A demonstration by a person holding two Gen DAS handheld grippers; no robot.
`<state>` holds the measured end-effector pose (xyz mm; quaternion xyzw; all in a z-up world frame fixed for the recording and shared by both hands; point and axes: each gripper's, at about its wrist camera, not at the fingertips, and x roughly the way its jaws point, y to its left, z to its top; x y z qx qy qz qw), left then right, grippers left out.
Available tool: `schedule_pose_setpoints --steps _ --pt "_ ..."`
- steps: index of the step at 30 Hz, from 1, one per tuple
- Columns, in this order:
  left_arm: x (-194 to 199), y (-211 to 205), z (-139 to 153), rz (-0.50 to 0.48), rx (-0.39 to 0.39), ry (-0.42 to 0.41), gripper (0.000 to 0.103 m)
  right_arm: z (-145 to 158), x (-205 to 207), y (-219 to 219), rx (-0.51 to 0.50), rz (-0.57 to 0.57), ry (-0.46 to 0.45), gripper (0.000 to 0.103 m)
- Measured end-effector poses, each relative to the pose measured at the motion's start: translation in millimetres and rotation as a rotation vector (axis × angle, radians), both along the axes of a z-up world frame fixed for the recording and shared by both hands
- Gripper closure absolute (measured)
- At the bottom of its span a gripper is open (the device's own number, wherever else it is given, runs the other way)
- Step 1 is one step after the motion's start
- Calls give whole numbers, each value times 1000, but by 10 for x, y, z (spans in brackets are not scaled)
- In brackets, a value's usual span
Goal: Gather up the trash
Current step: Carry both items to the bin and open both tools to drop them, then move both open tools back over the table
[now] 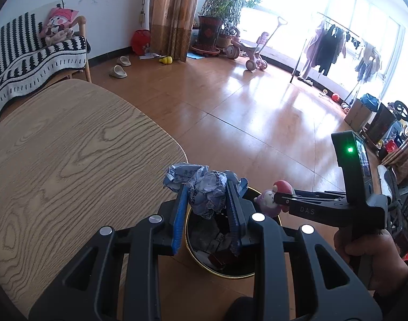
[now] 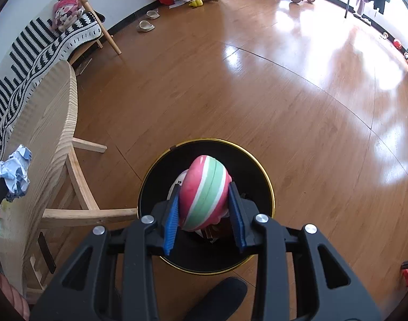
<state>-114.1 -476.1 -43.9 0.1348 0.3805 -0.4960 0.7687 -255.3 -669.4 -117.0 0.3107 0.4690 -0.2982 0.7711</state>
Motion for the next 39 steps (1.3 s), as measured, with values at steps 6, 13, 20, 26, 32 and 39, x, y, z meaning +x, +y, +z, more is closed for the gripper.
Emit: schedule_pose_setpoints --steps 6,13,20,26,32,39 --pt "-23 -52 -31 -4 3 10 75 3 -68 -54 0 -9 -10 31" --pt "-122 -198 -126 -28 15 36 75 85 -197 -151 -21 -77 -29 26" --pt "-231 -445 -331 -82 40 124 75 147 -447 -306 -26 -182 -67 25" --pt "-227 -568 -378 -95 3 181 40 208 -553 -350 -28 -218 -96 24" --pt "-160 -488 -325 -90 -9 186 37 272 -471 -303 -42 -196 -107 24" --pt "42 -148 -63 -46 -27 121 23 399 -186 -91 -60 -132 -112 23"
